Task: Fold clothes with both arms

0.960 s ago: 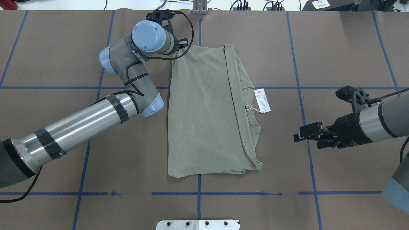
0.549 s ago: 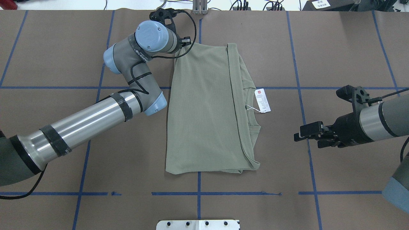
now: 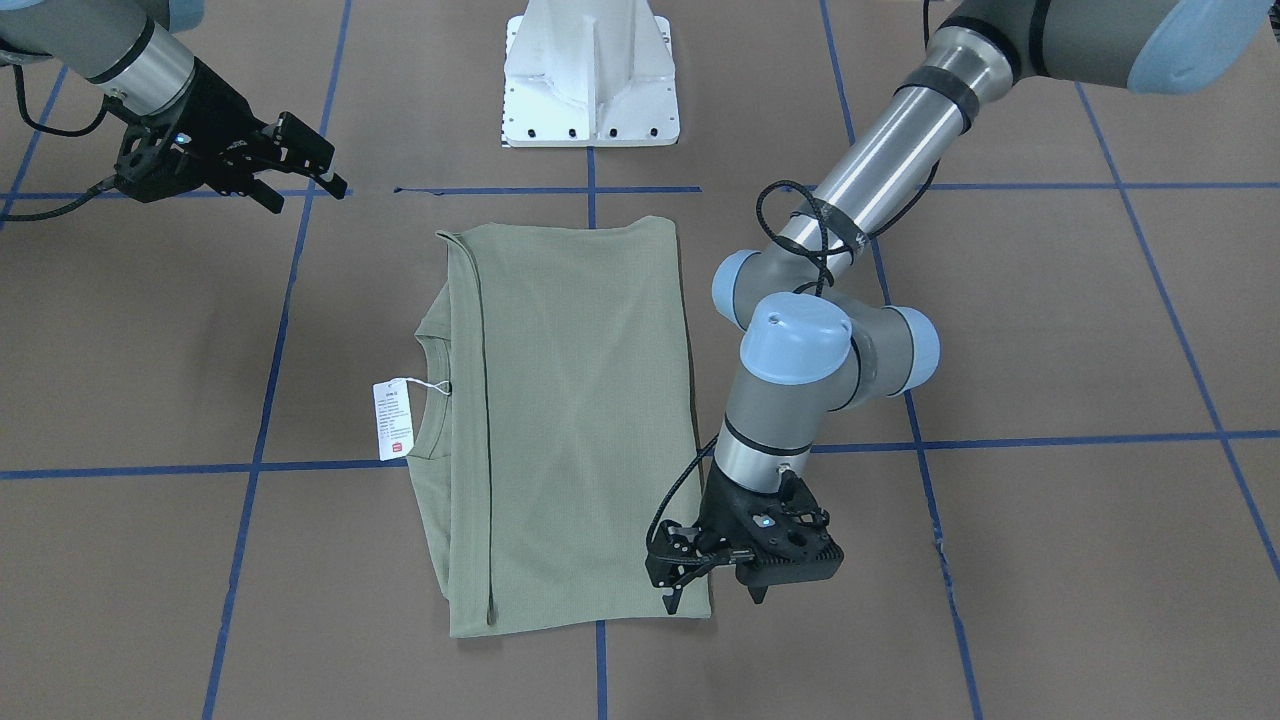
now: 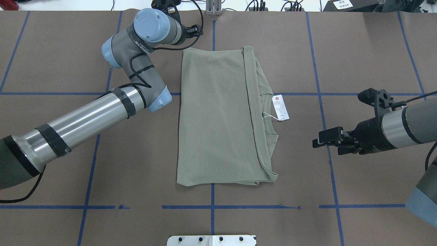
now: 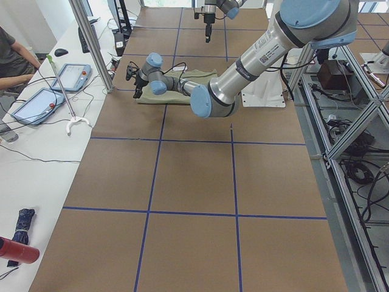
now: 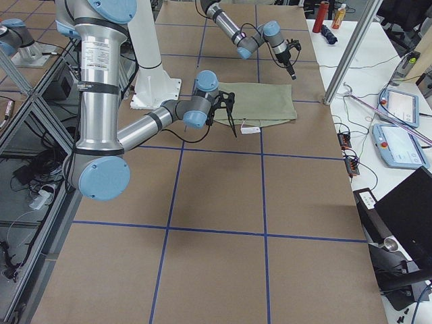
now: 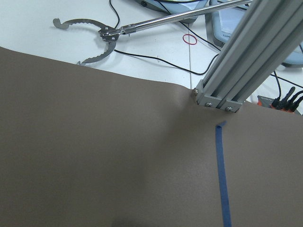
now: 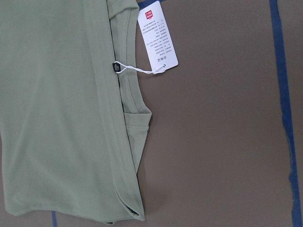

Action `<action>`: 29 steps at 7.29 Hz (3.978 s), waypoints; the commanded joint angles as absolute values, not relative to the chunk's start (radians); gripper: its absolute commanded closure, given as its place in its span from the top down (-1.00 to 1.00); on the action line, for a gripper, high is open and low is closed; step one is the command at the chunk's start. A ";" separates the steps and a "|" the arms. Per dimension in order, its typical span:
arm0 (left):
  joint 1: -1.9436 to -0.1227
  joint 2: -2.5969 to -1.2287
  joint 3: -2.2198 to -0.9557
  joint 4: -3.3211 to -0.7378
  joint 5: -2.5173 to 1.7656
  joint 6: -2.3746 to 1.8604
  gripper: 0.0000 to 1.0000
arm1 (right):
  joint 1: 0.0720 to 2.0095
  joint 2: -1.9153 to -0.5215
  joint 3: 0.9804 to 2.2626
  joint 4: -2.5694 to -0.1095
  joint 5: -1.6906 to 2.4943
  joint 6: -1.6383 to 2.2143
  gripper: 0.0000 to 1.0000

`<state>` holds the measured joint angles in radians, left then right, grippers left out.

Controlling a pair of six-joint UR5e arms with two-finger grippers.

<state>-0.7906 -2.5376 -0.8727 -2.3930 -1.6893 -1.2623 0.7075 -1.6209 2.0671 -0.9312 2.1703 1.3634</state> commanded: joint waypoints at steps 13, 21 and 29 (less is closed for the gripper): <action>-0.720 -2.135 -1.646 -1.933 -1.784 -1.258 1.00 | 0.410 -1.094 1.845 -1.606 1.818 0.879 0.77; -0.716 -2.135 -1.637 -1.936 -1.784 -1.261 1.00 | 0.393 -1.121 1.847 -1.608 1.825 0.877 -0.36; -0.715 -2.135 -1.635 -1.937 -1.784 -1.259 1.00 | 0.394 -1.130 1.845 -1.608 1.830 0.877 -0.71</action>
<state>-0.7159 -2.1353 -1.6350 -1.9374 -1.7840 -1.2594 0.3948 -1.1260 1.8440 -1.6076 1.8299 0.8774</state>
